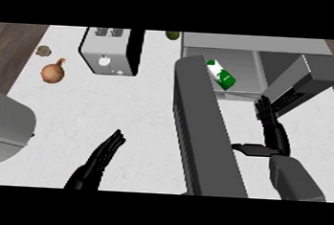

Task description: Pick up the milk, place it into the microwave and close the microwave

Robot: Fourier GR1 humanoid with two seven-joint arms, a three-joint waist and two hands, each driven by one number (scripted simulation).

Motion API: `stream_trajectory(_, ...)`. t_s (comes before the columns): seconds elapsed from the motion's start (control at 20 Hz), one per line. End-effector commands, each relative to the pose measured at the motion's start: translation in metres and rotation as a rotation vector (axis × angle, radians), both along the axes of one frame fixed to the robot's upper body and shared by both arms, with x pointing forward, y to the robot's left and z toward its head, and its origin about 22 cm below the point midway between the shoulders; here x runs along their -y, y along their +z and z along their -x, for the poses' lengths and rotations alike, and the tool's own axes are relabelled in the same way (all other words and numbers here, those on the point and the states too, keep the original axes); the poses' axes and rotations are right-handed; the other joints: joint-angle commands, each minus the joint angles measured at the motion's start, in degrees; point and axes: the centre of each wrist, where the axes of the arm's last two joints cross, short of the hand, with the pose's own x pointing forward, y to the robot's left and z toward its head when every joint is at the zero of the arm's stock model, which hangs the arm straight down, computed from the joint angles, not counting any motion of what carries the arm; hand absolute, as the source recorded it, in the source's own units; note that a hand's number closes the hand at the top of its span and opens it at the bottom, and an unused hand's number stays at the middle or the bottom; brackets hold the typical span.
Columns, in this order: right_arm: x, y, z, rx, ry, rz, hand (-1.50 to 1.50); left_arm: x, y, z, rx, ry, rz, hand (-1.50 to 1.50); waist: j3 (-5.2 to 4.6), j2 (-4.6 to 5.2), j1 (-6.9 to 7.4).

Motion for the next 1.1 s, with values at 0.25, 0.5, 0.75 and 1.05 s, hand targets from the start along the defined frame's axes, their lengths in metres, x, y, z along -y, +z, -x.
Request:
stream_trajectory(0.25, 0.017, -0.014, 0.033, 0.114, 0.066, -0.161, -1.5, 0.012, 0.007, -0.019, -0.041, -0.076, -0.169, 1.5, -0.05, -0.37, -1.25)
stream_trajectory(0.5, 0.036, -0.002, 0.034, 0.134, 0.079, -0.147, -1.5, 0.024, -0.012, -0.018, -0.045, -0.173, -0.301, 1.5, -0.16, -0.71, -2.28)
stream_trajectory(0.75, 0.062, 0.01, 0.047, 0.131, 0.086, -0.144, -1.5, 0.029, -0.034, -0.033, -0.074, -0.317, -0.396, 1.5, -0.18, -0.43, -2.28)
stream_trajectory(1.05, 0.091, 0.043, 0.055, 0.18, 0.098, -0.136, -1.5, 0.082, -0.048, -0.042, -0.08, -0.39, -0.384, 1.5, -0.25, -0.43, -2.77)
